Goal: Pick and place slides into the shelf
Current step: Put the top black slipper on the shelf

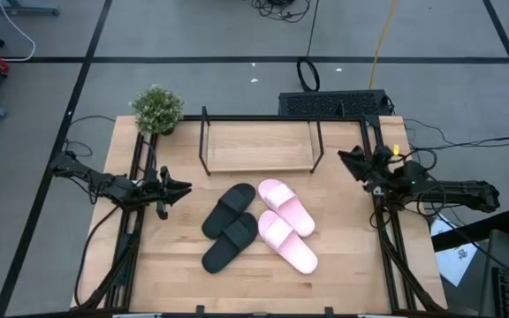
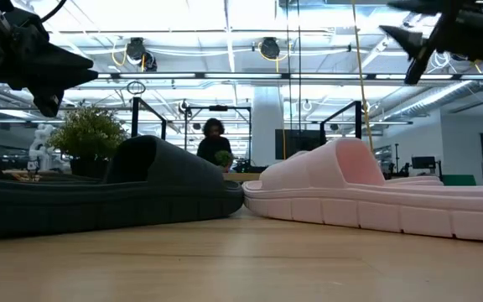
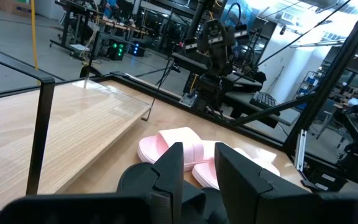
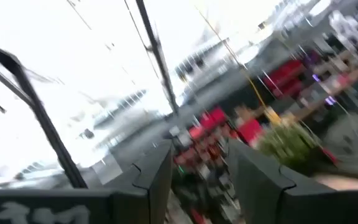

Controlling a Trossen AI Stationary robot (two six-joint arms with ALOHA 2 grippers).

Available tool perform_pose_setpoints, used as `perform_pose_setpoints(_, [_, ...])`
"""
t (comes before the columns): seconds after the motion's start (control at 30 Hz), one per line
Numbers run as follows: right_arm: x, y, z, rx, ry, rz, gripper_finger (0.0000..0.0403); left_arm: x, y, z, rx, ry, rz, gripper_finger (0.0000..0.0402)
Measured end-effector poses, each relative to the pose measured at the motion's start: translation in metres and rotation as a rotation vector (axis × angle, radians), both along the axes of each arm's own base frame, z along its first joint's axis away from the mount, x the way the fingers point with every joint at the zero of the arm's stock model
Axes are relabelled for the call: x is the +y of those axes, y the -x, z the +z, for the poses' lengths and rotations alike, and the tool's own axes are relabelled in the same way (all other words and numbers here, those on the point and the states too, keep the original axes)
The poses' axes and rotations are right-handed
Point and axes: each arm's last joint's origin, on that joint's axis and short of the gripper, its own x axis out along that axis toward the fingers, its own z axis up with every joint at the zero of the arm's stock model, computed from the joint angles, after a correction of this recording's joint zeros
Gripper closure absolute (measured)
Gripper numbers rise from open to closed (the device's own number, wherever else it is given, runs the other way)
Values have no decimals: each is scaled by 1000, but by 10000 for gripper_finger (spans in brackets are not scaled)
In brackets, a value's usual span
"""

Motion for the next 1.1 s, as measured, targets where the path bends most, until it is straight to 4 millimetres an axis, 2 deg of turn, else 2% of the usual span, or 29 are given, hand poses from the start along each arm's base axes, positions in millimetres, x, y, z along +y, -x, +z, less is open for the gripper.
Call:
perform_pose_setpoints(0.3, [2,14,24,-284,102,-45,257,1,0,8,-80,24,12,314])
perform_pose_setpoints(0.47, [2,14,26,-305,159,-89,257,1,2,17,-187,165,-9,314])
perform_pose_setpoints(0.6, [1,10,26,-295,155,-86,257,2,5,29,-329,367,-35,314])
perform_pose_setpoints(0.7, [1,6,38,-302,158,-80,257,4,9,40,-454,493,-53,314])
perform_pose_setpoints(0.8, [3,3,60,-331,244,-40,257,7,14,49,-556,529,-62,314])
perform_pose_setpoints(0.93, [8,-4,106,-374,419,62,257,9,20,58,-657,500,-93,314])
perform_pose_setpoints(1.0, [11,-14,129,-322,485,117,257,9,22,61,-695,475,-112,314])
perform_pose_setpoints(1.1, [15,-38,159,-142,523,175,257,9,25,67,-723,411,-115,314])
